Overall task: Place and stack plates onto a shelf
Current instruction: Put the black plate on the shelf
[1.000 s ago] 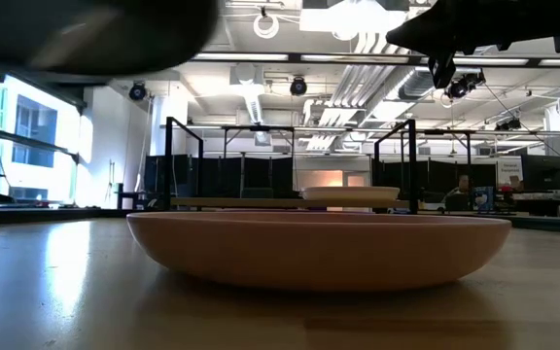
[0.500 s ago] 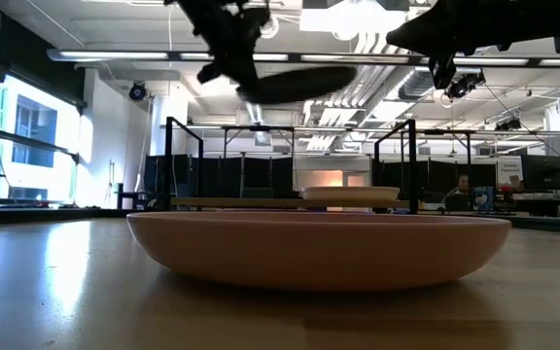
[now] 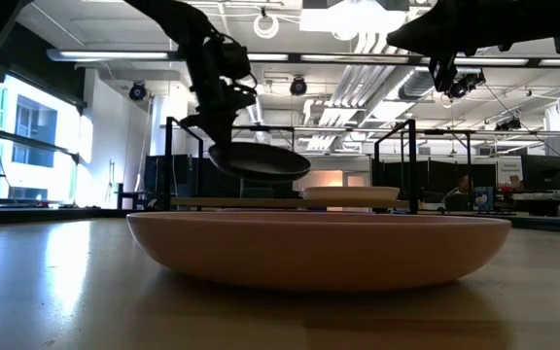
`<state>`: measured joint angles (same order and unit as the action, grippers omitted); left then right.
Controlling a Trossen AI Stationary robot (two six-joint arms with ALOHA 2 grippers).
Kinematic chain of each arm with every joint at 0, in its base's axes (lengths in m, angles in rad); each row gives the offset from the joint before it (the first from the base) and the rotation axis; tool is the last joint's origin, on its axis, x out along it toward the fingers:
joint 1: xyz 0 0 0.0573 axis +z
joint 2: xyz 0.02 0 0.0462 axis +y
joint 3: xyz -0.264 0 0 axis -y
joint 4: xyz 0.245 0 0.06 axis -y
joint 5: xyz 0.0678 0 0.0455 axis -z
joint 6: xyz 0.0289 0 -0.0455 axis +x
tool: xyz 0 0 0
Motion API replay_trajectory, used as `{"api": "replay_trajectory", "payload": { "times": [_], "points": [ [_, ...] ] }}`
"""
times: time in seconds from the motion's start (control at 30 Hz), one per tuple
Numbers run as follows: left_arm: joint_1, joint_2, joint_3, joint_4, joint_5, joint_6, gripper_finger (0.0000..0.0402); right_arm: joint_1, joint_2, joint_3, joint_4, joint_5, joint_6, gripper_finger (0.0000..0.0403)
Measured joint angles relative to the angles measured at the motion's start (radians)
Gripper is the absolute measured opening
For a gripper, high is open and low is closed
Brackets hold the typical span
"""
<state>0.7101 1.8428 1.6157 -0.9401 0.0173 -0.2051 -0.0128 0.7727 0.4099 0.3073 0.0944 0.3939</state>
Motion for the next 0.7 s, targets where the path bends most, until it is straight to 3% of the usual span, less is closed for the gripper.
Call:
{"api": "replay_trajectory", "payload": {
  "times": [0.7],
  "points": [
    [-0.006, 0.043, 0.001, -0.032, -0.075, 0.025, 0.0015, 0.000, 0.000, 0.000, -0.010, 0.000, 0.027, 0.0000]
  ]
}}
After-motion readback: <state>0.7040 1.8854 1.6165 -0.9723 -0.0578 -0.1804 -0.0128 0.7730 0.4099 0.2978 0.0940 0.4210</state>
